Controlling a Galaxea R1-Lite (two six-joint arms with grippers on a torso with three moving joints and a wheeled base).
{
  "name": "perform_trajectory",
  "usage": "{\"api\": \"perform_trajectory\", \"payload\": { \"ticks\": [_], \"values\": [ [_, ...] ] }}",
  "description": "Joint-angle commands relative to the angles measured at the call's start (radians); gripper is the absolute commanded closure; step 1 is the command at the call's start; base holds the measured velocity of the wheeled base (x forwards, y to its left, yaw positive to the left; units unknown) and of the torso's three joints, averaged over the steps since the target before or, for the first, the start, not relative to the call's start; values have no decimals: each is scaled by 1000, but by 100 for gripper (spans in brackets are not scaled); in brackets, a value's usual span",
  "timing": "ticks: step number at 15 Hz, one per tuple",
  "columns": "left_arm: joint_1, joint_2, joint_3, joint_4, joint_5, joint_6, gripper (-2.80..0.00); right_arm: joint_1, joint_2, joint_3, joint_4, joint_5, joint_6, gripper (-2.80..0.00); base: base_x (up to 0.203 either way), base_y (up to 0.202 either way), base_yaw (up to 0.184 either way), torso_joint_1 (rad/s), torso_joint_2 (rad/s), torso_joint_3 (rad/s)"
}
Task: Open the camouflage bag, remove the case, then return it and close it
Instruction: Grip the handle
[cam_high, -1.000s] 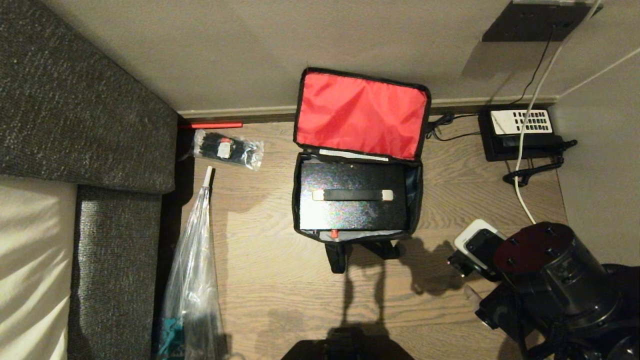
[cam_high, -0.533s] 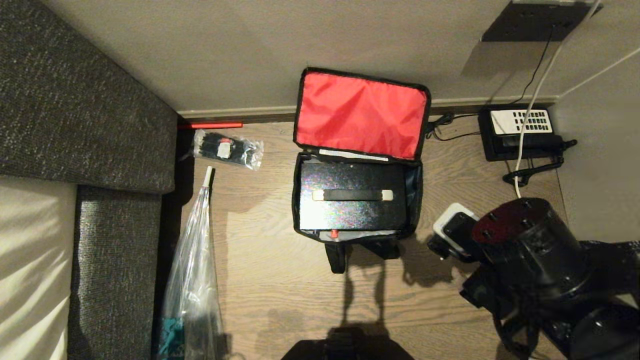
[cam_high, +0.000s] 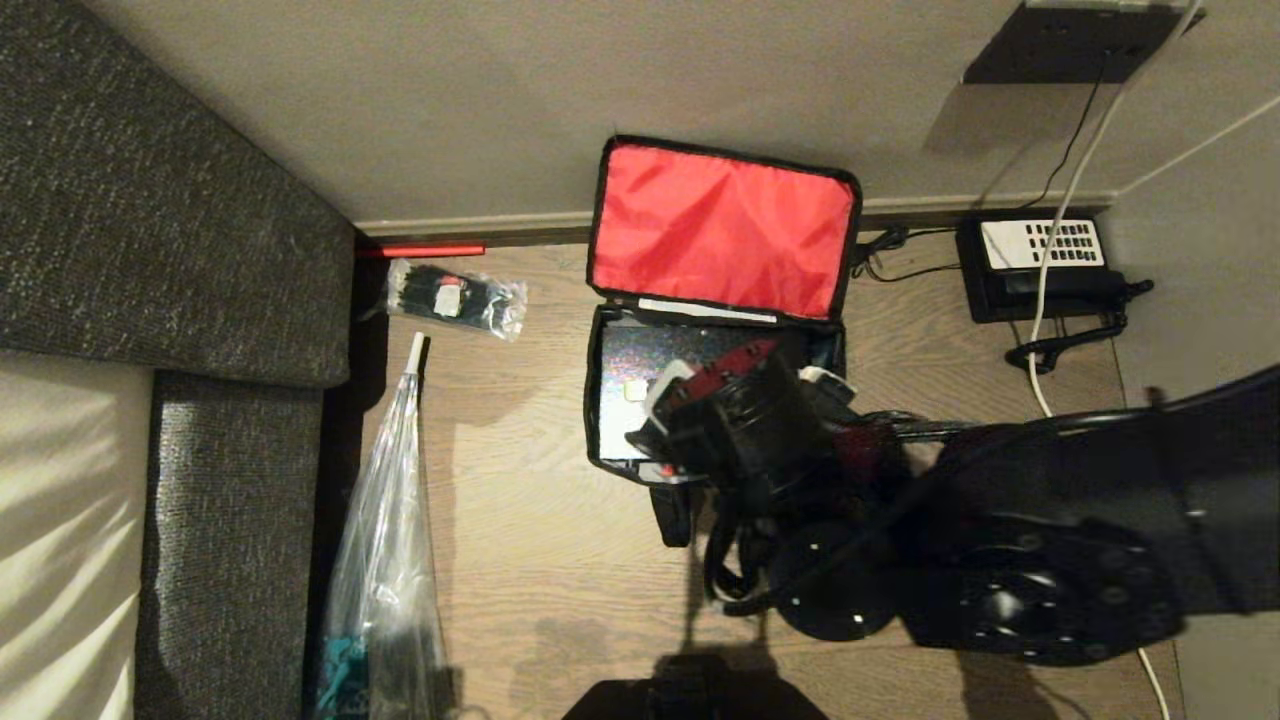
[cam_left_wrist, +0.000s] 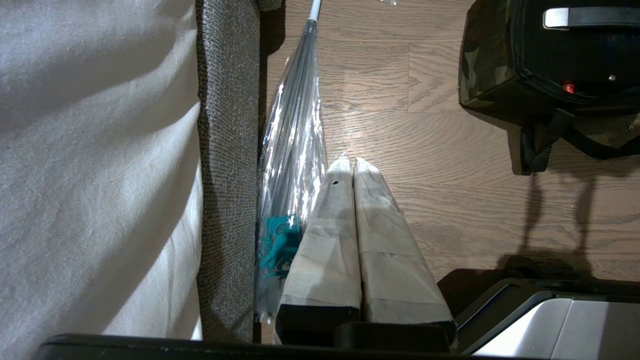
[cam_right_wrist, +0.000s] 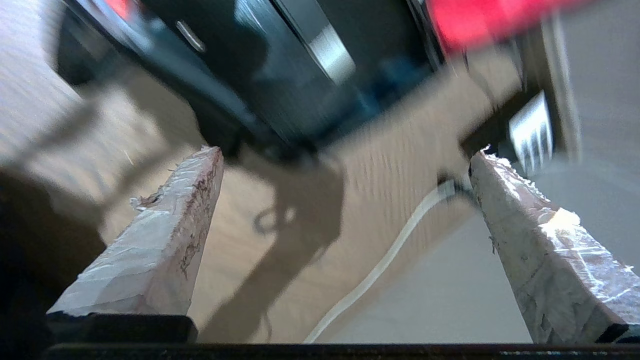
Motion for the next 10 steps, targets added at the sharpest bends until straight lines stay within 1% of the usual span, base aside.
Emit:
{"api": "perform_trajectory", "payload": {
  "ticks": [1,2,3,4,5,6,7,8,10],
  "values": [
    [0,0,3,0,0,-1,0,20,173,-22,-262,-4,-212,-280,0,0,0,0,0,0],
    [0,0,3,0,0,-1,0,21,196,-3,-407,5,-355,-280,0,0,0,0,0,0],
    [0,0,3,0,0,-1,0,16,217,20,-564,32,-518,-280,0,0,0,0,0,0],
    [0,0,3,0,0,-1,0,5,234,48,-716,78,-677,-280,0,0,0,0,0,0],
    [0,0,3,0,0,-1,0,-15,249,91,-862,142,-825,-280,0,0,0,0,0,0],
    [0,0,3,0,0,-1,0,-42,258,137,-975,204,-950,-280,0,0,0,0,0,0],
    [0,0,3,0,0,-1,0,-79,267,176,-1077,247,-1049,-280,0,0,0,0,0,0],
    [0,0,3,0,0,-1,0,-108,277,190,-1125,272,-1091,-280,0,0,0,0,0,0],
    [0,0,3,0,0,-1,0,-123,289,189,-1135,269,-1124,-280,0,0,0,0,0,0]
  ]
}}
